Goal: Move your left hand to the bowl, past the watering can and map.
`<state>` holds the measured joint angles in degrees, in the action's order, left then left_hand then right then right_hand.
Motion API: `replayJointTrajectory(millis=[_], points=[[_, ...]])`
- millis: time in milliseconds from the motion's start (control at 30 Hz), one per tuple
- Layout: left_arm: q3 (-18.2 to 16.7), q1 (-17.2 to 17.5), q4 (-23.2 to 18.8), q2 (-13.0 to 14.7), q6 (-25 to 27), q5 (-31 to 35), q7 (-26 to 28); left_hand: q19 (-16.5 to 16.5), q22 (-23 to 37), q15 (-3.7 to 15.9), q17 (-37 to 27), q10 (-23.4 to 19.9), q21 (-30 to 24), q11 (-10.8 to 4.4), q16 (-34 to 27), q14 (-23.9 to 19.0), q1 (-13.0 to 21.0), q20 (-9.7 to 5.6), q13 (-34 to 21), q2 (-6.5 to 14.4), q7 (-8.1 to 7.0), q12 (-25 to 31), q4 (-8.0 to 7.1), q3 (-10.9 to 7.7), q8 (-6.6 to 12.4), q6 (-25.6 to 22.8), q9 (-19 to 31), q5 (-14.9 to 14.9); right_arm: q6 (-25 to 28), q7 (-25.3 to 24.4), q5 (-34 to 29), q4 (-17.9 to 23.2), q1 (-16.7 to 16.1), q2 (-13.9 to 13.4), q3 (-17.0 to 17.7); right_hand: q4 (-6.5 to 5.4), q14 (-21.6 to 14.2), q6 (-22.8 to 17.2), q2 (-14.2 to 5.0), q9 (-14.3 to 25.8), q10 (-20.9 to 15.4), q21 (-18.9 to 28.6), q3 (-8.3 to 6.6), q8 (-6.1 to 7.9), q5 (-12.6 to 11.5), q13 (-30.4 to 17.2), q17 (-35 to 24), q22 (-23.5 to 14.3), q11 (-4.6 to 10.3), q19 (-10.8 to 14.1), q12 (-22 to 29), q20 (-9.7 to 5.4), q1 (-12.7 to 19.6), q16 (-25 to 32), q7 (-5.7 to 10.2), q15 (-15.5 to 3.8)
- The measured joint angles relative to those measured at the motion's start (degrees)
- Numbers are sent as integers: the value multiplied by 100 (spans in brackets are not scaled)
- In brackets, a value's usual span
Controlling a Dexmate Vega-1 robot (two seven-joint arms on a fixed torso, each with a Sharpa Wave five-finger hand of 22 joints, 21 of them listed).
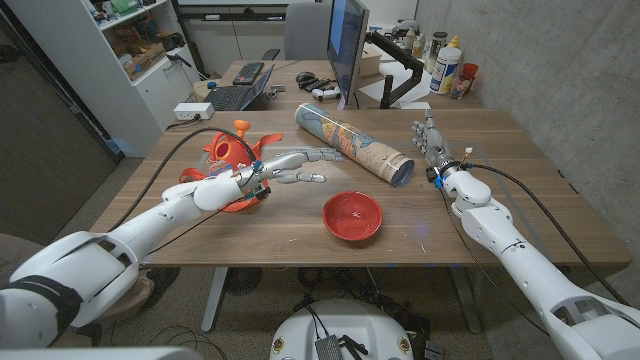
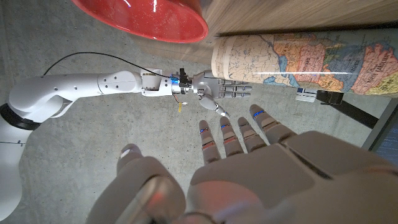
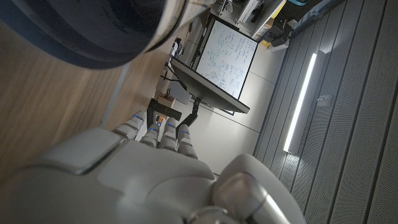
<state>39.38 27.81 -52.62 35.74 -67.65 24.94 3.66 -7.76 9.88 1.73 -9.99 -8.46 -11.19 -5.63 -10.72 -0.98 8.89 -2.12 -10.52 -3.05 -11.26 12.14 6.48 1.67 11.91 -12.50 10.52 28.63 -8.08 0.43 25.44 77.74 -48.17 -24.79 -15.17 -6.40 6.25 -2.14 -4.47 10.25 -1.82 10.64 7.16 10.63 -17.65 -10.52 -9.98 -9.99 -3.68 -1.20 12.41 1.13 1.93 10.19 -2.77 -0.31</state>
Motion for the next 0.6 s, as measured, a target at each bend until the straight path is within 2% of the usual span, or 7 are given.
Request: replayJointTrajectory(millis=[400, 600], points=[[97, -110, 150, 16, -280, 315, 163, 0, 0, 0, 0, -32, 0, -31, 0, 0, 145, 0, 0, -13, 0, 0, 65, -17, 0, 0, 0, 66, -34, 63, 0, -50, 12, 3, 1, 0, 31, 0, 0, 0, 0, 0, 0, 0, 0, 0, 0, 0, 0, 0, 0, 0, 0, 0, 0, 31], [136, -230, 281, -8, -486, 692, 408, 0, 0, 0, 0, -55, 0, -53, 0, 0, 218, 0, 0, -38, -45, 0, 96, -31, 0, -18, 0, 115, -72, 80, 9, -55, 5, 2, 17, 0, 31, 0, 0, 0, 0, 0, 0, 0, 0, 0, 0, 0, 0, 0, 0, 0, 0, 0, 0, 31]])
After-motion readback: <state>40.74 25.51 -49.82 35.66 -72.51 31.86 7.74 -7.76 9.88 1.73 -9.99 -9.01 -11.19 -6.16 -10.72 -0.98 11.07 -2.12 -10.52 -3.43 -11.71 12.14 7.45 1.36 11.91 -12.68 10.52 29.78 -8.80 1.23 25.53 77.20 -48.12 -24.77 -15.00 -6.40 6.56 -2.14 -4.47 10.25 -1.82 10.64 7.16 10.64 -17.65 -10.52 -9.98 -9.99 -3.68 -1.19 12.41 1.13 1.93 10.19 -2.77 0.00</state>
